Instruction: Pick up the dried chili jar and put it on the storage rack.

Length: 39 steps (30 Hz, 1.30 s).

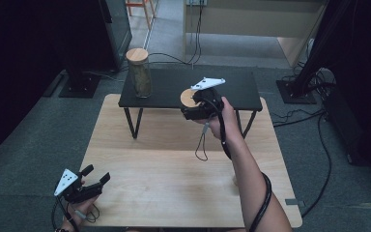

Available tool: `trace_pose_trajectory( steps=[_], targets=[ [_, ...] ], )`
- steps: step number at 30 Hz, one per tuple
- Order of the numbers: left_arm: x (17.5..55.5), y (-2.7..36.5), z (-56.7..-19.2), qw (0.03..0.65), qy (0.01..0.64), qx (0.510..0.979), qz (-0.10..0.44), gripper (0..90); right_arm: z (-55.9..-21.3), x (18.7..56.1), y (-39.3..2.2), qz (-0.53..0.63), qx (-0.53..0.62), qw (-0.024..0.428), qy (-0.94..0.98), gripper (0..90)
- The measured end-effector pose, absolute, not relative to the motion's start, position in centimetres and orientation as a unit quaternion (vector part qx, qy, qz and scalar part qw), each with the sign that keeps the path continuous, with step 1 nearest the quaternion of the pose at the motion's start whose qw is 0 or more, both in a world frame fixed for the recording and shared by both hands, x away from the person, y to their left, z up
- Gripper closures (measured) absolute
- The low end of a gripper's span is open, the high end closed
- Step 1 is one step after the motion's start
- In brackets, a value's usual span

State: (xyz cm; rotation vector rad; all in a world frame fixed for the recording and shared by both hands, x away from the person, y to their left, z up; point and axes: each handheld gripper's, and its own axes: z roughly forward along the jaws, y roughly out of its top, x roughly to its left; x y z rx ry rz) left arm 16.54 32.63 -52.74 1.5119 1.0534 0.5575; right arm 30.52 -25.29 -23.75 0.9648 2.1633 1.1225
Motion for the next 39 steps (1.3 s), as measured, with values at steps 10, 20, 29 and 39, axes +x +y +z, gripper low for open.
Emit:
trace_pose_trajectory(
  steps=[10,20,29,39],
  targets=[
    [16.6,32.7,-52.8,0.574,0.449,0.643,0.236,12.2,-23.2,32.6,-24.7,0.400,0.371,0.258,0.797,25.6],
    [16.6,32.9,-52.9,0.578,0.451,0.639,0.232,12.2,-23.3,34.6,-24.4,0.393,0.391,0.254,0.792,25.6],
    [16.6,32.9,-52.8,0.577,0.450,0.641,0.231,12.2,-23.2,36.2,-23.8,0.384,0.399,0.256,0.793,25.6],
    [16.7,33.0,-52.8,0.577,0.450,0.641,0.230,12.2,-23.3,38.3,-23.1,0.377,0.411,0.249,0.792,25.6]
  ],
)
